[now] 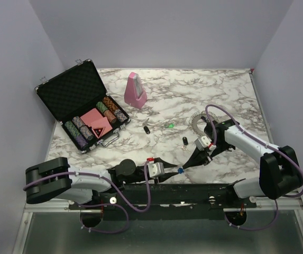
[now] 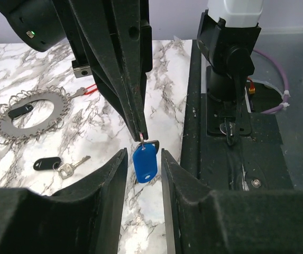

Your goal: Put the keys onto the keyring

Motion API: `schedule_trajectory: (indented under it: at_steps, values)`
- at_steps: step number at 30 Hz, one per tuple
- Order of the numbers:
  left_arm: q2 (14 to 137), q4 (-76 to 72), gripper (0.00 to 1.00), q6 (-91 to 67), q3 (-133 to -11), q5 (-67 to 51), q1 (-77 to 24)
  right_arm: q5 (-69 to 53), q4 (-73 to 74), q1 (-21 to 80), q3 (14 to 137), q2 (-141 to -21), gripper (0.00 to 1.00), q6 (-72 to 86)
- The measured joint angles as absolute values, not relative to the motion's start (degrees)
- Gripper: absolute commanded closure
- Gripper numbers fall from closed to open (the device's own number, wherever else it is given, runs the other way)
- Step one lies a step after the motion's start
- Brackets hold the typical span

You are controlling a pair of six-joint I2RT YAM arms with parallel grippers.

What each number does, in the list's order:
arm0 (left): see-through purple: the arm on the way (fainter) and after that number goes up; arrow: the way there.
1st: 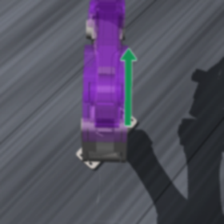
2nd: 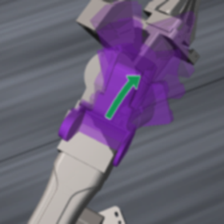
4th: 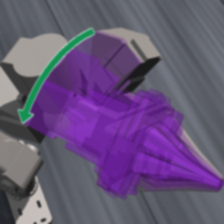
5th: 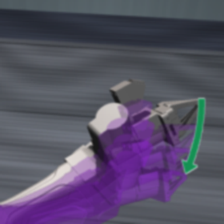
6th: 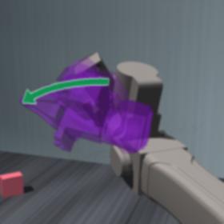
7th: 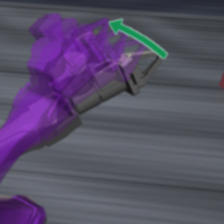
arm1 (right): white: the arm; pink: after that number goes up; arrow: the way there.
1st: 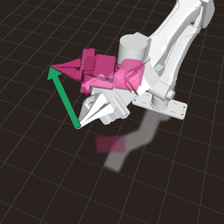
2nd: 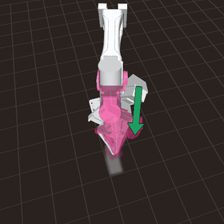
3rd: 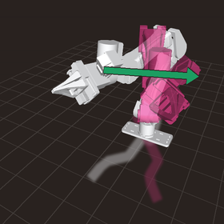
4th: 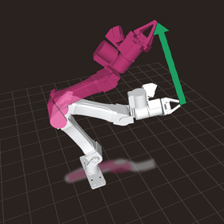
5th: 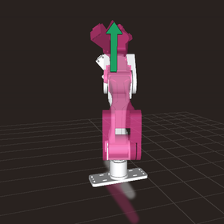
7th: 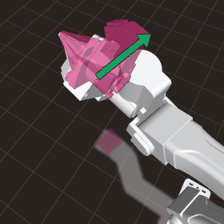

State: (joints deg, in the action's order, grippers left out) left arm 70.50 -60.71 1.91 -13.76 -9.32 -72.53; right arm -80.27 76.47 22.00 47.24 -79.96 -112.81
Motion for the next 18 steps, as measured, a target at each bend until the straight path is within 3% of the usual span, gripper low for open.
schedule_trajectory:
  at_steps: [7,13,18]
  values:
    - [72.5,-60.8,0.59,1.8,-14.8,-9.3,-72.9,-80.4,76.5,22.0,47.2,-80.0,1.0,-112.8]
    - [73.3,-60.7,0.68,1.7,-15.9,-9.3,-72.9,-80.6,76.5,22.0,47.2,-79.9,1.0,-112.9]
    - [73.7,-60.7,0.68,1.3,-16.6,-9.3,-72.9,-80.7,76.6,22.0,47.2,-79.9,1.0,-112.9]
